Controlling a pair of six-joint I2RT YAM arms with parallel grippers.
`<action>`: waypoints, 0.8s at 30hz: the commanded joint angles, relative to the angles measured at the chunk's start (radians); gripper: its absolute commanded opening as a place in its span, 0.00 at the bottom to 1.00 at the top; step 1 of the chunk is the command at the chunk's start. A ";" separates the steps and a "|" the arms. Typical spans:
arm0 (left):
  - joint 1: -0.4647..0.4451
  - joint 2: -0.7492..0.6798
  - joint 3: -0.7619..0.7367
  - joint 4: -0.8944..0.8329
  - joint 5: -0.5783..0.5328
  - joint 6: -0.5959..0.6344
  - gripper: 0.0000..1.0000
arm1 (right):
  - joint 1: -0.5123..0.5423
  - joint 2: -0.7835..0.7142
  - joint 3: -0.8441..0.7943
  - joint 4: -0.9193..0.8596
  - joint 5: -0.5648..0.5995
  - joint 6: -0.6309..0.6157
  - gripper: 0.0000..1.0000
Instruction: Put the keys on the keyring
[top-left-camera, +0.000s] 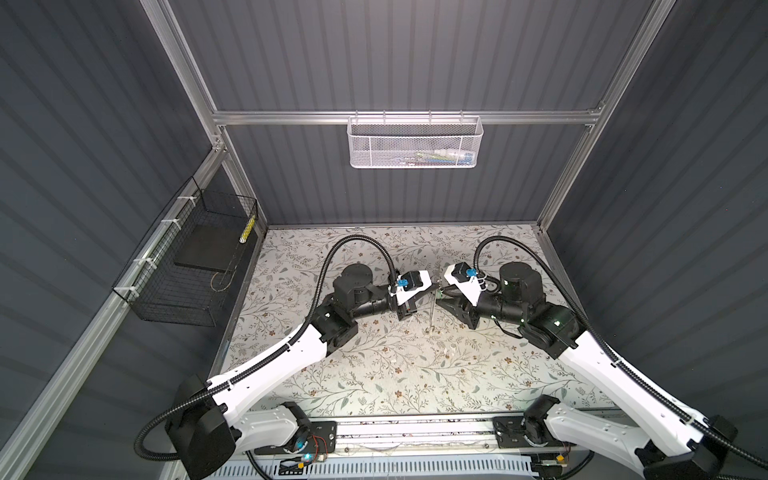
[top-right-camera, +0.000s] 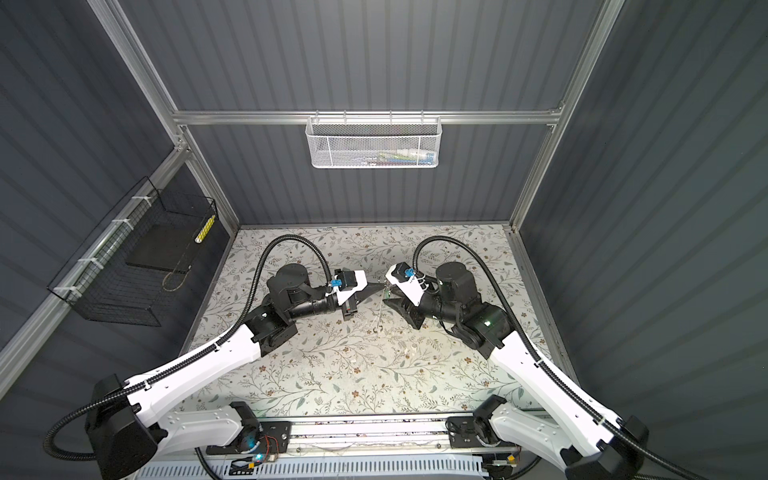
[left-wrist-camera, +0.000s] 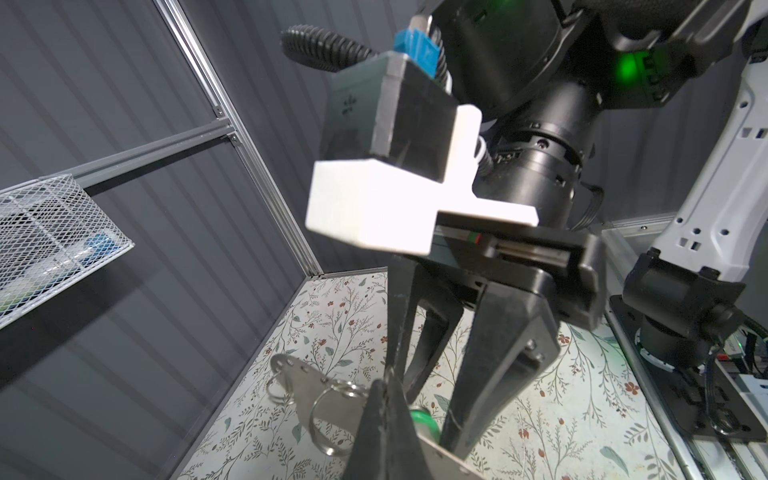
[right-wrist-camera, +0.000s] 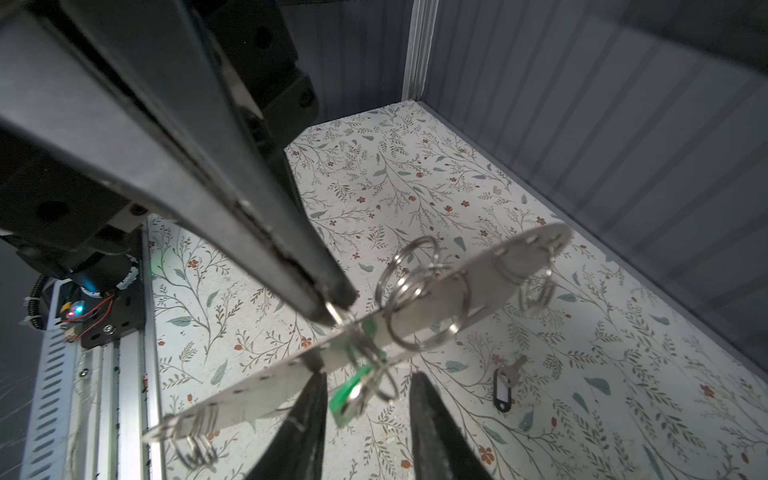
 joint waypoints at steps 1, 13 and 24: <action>-0.003 0.006 -0.014 0.074 -0.017 -0.048 0.00 | 0.008 0.003 0.002 0.050 0.022 0.018 0.32; -0.003 0.009 -0.030 0.163 -0.057 -0.141 0.00 | 0.027 0.014 0.019 0.031 0.080 -0.049 0.09; -0.004 0.039 -0.122 0.439 -0.127 -0.261 0.00 | 0.027 0.081 0.132 -0.034 0.016 -0.144 0.00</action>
